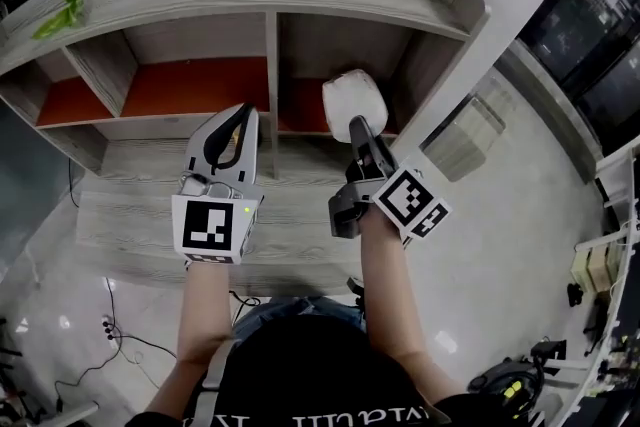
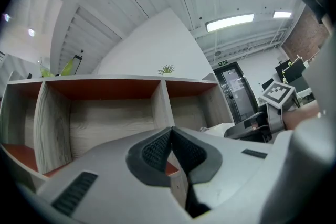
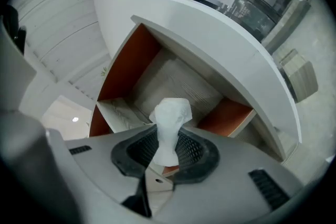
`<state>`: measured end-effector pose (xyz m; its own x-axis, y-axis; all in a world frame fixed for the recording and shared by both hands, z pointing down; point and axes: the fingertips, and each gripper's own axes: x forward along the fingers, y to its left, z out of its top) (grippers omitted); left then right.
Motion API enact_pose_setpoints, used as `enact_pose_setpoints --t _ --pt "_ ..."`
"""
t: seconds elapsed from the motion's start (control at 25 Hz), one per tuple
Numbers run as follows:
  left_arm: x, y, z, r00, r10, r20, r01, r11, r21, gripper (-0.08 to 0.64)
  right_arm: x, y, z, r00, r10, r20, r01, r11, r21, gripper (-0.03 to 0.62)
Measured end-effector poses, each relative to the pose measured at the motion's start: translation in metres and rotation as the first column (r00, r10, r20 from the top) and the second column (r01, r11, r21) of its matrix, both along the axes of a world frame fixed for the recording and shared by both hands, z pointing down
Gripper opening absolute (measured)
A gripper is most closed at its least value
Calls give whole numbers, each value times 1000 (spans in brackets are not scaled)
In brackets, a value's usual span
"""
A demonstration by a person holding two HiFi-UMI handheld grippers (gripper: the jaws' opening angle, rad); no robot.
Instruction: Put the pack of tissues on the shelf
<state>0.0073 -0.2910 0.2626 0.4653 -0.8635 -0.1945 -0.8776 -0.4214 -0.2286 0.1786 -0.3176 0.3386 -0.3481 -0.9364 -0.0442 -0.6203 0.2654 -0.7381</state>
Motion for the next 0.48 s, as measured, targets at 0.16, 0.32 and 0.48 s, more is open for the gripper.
enact_pose_setpoints --t 0.16,0.32,0.48 --pt "2 -3 0 1000 -15 6 15 1000 5 11 3 -9 12 991 -14 135 18 999 -30 97" --pt "4 -4 -2 1000 -23 11 23 1000 11 12 2 -18 24 977 -24 212 37 997 -61 97" --pt "3 -7 -3 999 -34 24 34 999 19 12 1 -28 29 952 -23 304 47 996 -72 95"
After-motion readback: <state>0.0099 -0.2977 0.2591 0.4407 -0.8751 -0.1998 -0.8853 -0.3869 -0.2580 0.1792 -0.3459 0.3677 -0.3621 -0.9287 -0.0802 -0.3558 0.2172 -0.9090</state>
